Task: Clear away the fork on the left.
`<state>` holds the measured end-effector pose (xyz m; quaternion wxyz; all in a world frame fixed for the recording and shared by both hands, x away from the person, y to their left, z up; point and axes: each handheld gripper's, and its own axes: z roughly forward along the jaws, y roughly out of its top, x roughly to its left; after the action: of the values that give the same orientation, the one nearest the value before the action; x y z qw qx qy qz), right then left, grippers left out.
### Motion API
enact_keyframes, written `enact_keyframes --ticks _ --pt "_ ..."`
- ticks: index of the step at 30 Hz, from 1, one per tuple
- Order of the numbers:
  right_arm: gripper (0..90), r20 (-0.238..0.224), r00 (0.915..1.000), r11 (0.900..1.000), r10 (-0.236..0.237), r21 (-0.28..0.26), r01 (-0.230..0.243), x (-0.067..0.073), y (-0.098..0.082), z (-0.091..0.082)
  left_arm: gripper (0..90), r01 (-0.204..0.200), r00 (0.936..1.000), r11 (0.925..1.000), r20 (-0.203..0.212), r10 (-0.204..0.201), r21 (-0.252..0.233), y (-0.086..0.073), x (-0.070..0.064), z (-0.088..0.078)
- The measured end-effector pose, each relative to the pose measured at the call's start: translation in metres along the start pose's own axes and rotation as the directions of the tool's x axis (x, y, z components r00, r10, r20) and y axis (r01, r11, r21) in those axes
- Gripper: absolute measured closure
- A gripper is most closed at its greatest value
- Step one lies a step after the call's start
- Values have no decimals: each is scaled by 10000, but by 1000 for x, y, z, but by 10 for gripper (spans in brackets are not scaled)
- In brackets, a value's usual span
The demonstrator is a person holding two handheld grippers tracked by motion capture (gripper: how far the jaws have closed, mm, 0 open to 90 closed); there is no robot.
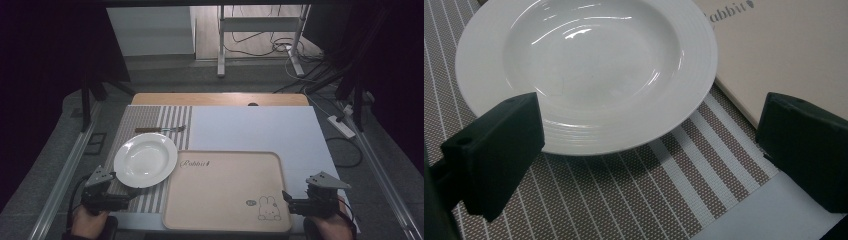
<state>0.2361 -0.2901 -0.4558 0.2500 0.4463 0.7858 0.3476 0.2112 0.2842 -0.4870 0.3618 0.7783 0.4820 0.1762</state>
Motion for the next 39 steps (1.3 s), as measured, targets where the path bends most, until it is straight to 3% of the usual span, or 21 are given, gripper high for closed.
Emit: enact_keyframes --ticks 18,24,28,33,39 --pt "0 -105 9999 10000 -33 86 34 0 0 1 0 204 9989 9997 430 -208 91 1 4 1" --pt "0 -105 9999 9999 -72 108 73 0 0 1 0 51 9979 9997 641 -65 222 2 4 3" --pt "0 -77 9999 9998 -96 161 97 0 0 1 0 59 9956 9999 940 -49 -106 4 4 3" --pt "0 -67 9999 9998 -100 194 101 1 0 2 0 -51 9935 10000 1137 56 -46 9 6 8" --pt "0 -71 9999 9997 -121 230 122 1 0 2 0 -256 9928 9997 1167 257 -26 14 7 14"
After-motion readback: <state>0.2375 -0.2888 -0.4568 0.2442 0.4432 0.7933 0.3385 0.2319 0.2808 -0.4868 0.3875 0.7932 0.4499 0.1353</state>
